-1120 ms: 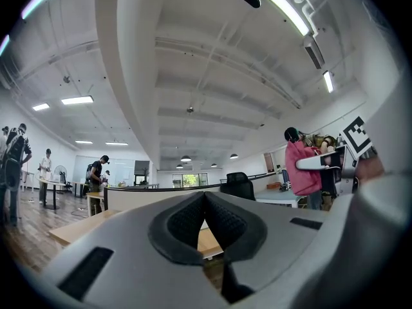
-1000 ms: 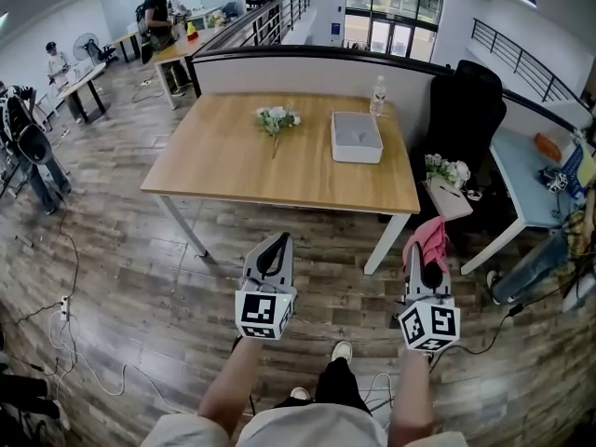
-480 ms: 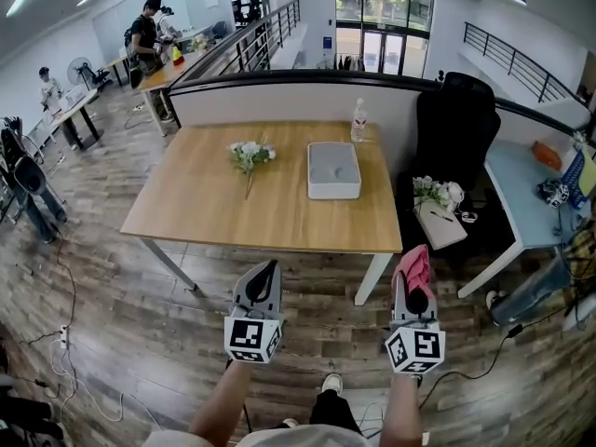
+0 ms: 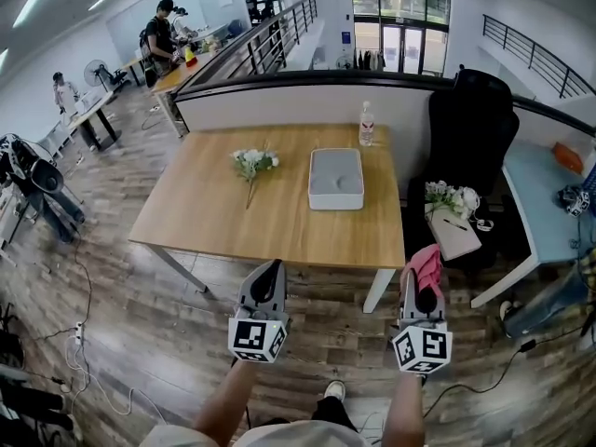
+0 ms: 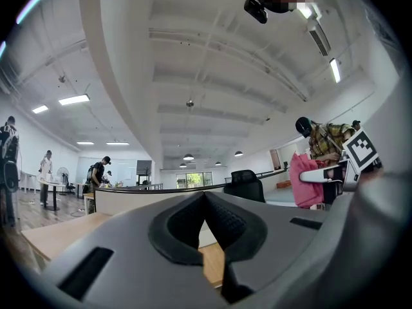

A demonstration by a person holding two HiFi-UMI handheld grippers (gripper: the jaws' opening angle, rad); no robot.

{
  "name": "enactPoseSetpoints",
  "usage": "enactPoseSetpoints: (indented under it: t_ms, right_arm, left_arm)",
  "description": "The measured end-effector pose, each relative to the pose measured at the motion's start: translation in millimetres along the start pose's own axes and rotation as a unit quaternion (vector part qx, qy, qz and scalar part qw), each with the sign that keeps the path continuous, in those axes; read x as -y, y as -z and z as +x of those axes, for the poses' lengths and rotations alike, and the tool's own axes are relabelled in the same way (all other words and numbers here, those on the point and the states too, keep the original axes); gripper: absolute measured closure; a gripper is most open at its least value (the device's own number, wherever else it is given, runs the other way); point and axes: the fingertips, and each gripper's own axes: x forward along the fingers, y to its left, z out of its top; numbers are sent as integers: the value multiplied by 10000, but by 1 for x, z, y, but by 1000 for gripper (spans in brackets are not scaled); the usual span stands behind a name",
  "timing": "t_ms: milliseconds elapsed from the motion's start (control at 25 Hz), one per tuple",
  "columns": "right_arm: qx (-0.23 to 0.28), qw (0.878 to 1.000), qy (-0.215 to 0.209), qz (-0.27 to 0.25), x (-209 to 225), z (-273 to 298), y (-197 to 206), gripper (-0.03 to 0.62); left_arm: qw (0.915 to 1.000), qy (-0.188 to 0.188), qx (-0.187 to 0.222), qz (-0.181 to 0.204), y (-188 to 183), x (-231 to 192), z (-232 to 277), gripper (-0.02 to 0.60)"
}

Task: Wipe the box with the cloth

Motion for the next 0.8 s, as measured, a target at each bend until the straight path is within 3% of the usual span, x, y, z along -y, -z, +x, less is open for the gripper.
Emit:
enactPoseSetpoints:
  t_ms: [520,800]
  right_arm:
    - [-176,9993,-333,-56,22,44,1,528]
    - [-306,9986,-401,-144,27,57,6,528]
  left_arm:
    - [9997,-2,-41,221,4,22,41,568]
    - [9999,-9,-6,144,7,23,58,568]
